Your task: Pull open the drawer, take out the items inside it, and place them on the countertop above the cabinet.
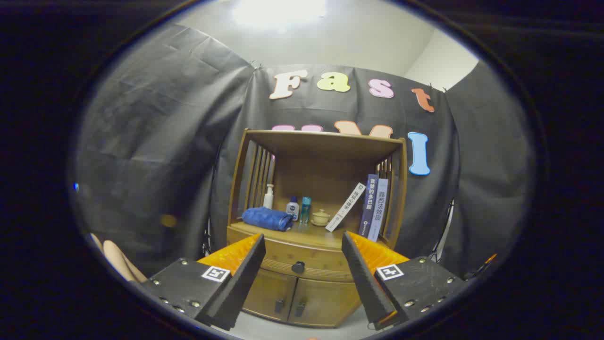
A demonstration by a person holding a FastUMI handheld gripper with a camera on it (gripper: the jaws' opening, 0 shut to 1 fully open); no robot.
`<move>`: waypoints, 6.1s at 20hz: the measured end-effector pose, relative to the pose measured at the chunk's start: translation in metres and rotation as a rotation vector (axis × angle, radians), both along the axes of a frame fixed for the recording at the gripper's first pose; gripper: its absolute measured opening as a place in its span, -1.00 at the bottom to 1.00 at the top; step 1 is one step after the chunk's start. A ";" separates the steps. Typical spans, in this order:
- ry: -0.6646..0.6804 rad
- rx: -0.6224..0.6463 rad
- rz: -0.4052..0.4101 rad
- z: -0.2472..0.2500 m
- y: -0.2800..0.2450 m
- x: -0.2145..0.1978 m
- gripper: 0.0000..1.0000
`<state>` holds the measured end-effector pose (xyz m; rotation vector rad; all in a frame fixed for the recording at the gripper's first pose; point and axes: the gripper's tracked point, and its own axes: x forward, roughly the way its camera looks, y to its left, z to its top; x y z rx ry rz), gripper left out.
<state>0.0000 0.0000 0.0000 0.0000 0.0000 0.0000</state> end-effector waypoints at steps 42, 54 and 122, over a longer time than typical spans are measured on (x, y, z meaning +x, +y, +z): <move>0.050 0.021 -0.086 -0.023 -0.019 -0.001 0.94; 0.089 -0.019 -0.069 -0.071 -0.004 0.037 0.94; 0.384 0.114 -0.086 -0.242 0.038 0.066 -0.42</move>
